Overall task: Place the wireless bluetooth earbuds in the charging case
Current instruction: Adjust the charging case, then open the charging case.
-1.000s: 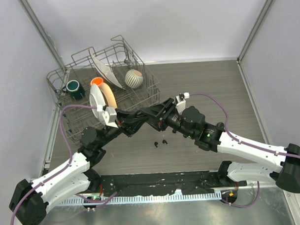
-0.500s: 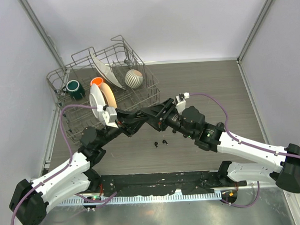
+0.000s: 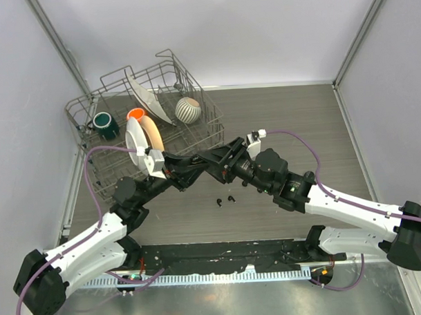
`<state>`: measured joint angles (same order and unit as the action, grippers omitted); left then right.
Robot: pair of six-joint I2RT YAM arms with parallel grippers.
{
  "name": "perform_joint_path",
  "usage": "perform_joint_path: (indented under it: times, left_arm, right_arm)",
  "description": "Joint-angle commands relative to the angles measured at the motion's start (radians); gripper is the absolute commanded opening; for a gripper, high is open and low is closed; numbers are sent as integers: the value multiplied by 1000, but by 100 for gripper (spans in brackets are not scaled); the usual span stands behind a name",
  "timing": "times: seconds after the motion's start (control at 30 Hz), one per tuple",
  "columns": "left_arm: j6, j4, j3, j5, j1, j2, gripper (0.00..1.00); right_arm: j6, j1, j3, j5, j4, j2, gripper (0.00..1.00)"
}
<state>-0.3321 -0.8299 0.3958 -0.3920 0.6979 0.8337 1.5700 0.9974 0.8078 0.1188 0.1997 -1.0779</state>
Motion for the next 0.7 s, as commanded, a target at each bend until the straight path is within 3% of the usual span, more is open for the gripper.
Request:
perform_joint_path:
  times: [0.0, 0.07, 0.13, 0.23, 0.37, 0.5, 0.67]
  left_arm:
    - [44, -140, 3, -77, 14, -1, 0]
    - [41, -156, -8, -77, 14, 5, 0]
    - [57, -210, -34, -82, 14, 7, 0]
    - [84, -335, -98, -70, 14, 12, 0]
    - [87, -382, -129, -70, 14, 22, 0]
    - [79, -462, -160, -53, 14, 54, 0]
    - [80, -529, -170, -47, 14, 93, 0]
  right_arm:
    - [-89, -8, -33, 70, -60, 7, 53]
    - [-151, -17, -33, 90, -74, 25, 62]
    - [-264, -26, -16, 126, -117, 65, 82]
    - [-416, -32, 39, 194, -208, 116, 84]
    - [-609, -34, 99, 213, -286, 174, 85]
    - [-793, -36, 152, 38, -264, 184, 86]
    - [-906, -36, 306, -140, -479, 69, 85]
